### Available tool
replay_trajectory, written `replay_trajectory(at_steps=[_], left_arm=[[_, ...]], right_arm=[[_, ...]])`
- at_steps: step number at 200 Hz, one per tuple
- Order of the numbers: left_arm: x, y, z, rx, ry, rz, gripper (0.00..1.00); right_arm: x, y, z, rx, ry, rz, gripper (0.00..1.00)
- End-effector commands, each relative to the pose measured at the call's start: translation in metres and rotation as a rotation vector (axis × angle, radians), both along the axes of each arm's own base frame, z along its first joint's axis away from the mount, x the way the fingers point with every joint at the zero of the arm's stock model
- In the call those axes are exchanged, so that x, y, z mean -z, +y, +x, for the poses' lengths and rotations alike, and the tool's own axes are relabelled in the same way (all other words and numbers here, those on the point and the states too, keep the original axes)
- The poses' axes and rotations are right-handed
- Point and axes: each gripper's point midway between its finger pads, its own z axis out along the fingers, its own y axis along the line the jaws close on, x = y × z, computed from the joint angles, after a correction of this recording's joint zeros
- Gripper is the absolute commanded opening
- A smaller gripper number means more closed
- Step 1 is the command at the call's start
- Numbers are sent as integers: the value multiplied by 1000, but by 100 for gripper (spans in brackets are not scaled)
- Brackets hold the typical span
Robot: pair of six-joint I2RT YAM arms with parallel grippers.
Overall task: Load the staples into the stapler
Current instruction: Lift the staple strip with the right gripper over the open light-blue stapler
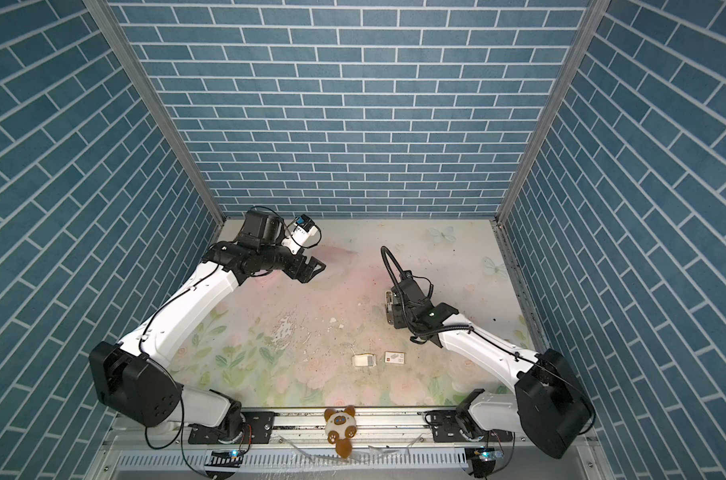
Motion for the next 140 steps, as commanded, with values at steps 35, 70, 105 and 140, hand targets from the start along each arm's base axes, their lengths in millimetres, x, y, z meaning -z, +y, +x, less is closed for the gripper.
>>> replay_trajectory(at_steps=[35, 70, 105, 140], left_arm=[[1, -2, 8, 1, 19, 2, 93], [2, -3, 9, 5, 22, 7, 93], [4, -4, 9, 14, 29, 8, 93], [2, -17, -3, 102, 58, -43, 93]], right_arm=[[-1, -14, 19, -15, -45, 48, 6], [8, -24, 25, -9, -32, 88, 6], [17, -33, 30, 3, -22, 98, 6], [25, -40, 29, 3, -7, 93, 6]])
